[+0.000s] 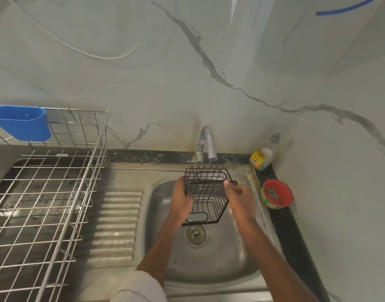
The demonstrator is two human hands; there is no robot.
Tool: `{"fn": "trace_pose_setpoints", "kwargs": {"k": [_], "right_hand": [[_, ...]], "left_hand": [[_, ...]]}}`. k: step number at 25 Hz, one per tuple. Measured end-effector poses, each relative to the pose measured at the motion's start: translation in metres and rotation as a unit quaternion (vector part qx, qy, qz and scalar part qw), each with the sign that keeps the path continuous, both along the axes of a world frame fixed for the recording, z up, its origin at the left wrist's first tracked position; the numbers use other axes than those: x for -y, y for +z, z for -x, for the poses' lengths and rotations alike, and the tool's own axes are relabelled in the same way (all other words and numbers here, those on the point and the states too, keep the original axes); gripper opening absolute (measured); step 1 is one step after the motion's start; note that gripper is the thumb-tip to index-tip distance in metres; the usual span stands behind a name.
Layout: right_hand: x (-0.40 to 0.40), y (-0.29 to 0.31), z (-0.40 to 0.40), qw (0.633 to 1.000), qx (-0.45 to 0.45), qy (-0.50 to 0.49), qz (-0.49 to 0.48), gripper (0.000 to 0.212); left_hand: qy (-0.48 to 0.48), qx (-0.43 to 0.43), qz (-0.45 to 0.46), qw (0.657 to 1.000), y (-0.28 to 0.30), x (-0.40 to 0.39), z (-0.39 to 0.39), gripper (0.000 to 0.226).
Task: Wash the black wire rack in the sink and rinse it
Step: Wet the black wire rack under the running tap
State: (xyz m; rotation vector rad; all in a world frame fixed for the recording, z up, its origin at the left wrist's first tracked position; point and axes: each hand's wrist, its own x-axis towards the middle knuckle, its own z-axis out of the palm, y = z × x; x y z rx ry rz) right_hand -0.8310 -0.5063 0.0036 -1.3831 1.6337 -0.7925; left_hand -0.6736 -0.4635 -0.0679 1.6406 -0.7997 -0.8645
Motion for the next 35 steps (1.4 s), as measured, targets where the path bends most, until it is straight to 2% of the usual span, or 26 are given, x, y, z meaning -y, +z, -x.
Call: {"fn": "trace_pose_setpoints", "kwargs": {"k": [2,5,7,10,14,16,19,23,25,29,35], "right_hand": [[0.004,-0.006,0.018,0.999,-0.011,-0.038,0.034,0.042],[0.009,-0.008,0.039,0.993,0.105,-0.029,-0.054,0.07],[0.006,-0.011,0.048,0.988,0.138,0.012,-0.068,0.085],[-0.003,-0.006,0.059,0.984,0.133,0.075,-0.091,0.068],[-0.011,-0.008,0.054,0.977,0.17,-0.04,-0.122,0.032],[-0.019,-0.013,0.043,0.97,0.182,-0.101,-0.128,0.02],[-0.027,-0.018,0.029,0.967,0.179,-0.147,-0.109,0.019],[-0.024,-0.012,0.021,0.977,0.161,-0.101,-0.1,0.009],[-0.02,-0.011,0.017,0.98,0.161,-0.065,-0.101,0.011],[-0.007,-0.009,0.003,0.988,0.134,-0.002,-0.082,0.019],[0.019,-0.013,-0.042,0.989,0.111,0.063,-0.071,0.014]], "left_hand": [[-0.031,-0.026,0.002,0.999,0.0,0.01,0.008,0.031],[-0.075,-0.046,-0.011,0.996,0.002,0.02,0.014,0.026],[-0.098,-0.059,-0.025,0.993,0.005,0.025,0.014,0.027],[-0.132,-0.084,-0.035,0.987,0.014,0.027,0.008,0.026],[-0.166,-0.026,-0.053,0.984,0.027,0.03,0.0,0.014],[-0.17,0.032,-0.064,0.983,0.027,0.032,-0.002,0.02],[-0.172,0.026,-0.062,0.983,0.026,0.024,-0.002,0.025],[-0.121,-0.023,-0.055,0.991,0.025,0.009,-0.01,0.029],[-0.108,-0.004,-0.065,0.992,0.028,0.002,-0.017,0.034],[-0.145,0.03,-0.064,0.987,0.029,-0.019,-0.046,0.065],[-0.156,0.108,-0.088,0.978,0.033,-0.047,-0.087,0.077]]}}
